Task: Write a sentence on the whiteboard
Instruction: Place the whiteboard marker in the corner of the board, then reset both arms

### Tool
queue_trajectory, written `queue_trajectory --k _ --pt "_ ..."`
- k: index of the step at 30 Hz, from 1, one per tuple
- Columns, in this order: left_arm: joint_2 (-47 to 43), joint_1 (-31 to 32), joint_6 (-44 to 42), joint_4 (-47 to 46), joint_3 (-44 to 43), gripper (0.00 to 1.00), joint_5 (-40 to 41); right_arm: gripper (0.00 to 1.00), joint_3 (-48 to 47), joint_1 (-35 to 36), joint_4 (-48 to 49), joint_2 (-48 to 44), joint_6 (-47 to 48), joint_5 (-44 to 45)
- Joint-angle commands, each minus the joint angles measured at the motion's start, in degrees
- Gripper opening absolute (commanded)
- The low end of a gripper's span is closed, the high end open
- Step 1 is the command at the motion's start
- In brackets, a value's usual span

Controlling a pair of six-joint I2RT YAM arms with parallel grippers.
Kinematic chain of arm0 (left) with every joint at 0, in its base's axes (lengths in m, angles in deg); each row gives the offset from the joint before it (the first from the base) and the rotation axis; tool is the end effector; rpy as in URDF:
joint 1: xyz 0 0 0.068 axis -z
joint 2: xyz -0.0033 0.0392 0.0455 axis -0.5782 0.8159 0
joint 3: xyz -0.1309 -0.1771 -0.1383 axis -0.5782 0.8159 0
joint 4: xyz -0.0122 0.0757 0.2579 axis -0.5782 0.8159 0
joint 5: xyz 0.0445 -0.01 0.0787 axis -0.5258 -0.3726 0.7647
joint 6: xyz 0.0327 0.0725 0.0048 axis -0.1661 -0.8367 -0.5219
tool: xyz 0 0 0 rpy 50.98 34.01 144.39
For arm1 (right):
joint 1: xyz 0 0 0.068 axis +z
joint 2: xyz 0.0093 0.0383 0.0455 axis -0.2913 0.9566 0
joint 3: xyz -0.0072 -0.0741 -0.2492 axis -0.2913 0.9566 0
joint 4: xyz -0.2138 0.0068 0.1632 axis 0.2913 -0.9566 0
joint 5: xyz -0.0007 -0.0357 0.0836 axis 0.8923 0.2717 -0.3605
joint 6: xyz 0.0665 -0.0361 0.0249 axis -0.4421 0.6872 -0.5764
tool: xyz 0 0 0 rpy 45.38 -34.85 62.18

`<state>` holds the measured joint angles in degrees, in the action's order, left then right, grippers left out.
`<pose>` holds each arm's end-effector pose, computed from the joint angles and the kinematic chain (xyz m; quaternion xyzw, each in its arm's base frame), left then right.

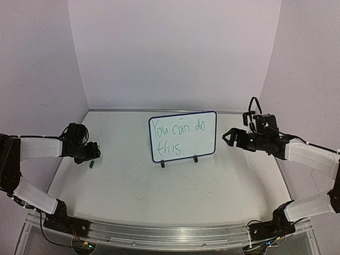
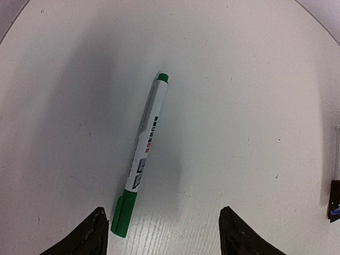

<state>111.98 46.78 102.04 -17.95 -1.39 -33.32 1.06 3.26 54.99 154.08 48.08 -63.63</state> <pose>0.2812 -0.0538 0.1237 -0.1329 0.9374 -0.0847 0.3106 0.2858 0.1200 0.2138 -0.0332 0.8678 0.2608 0.4217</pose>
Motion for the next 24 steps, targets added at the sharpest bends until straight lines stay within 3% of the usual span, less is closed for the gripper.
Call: queue_trajectory --k 1,7,13,18,24 --pt "1.6 -3.9 -2.2 -3.5 -2.0 0.81 -1.3 0.98 -0.1 -2.0 0.6 0.9 1.5 1.0" --pt "4.4 -10.9 -4.7 -6.4 -5.9 0.89 -2.4 0.98 -0.8 -8.4 0.7 3.0 2.8 0.1" --pt "-0.3 -14.7 -9.0 -14.5 -6.4 0.96 -0.5 0.98 0.0 -14.3 3.1 -2.2 5.8 2.4" --pt "-8.9 -14.7 -16.4 -26.1 -0.4 0.99 4.4 0.98 6.0 -14.5 12.4 -8.9 9.9 8.6" --pt "-11.7 -14.6 -20.8 -34.6 8.0 1.0 9.5 0.98 15.5 -14.5 25.1 -11.1 13.7 17.5"
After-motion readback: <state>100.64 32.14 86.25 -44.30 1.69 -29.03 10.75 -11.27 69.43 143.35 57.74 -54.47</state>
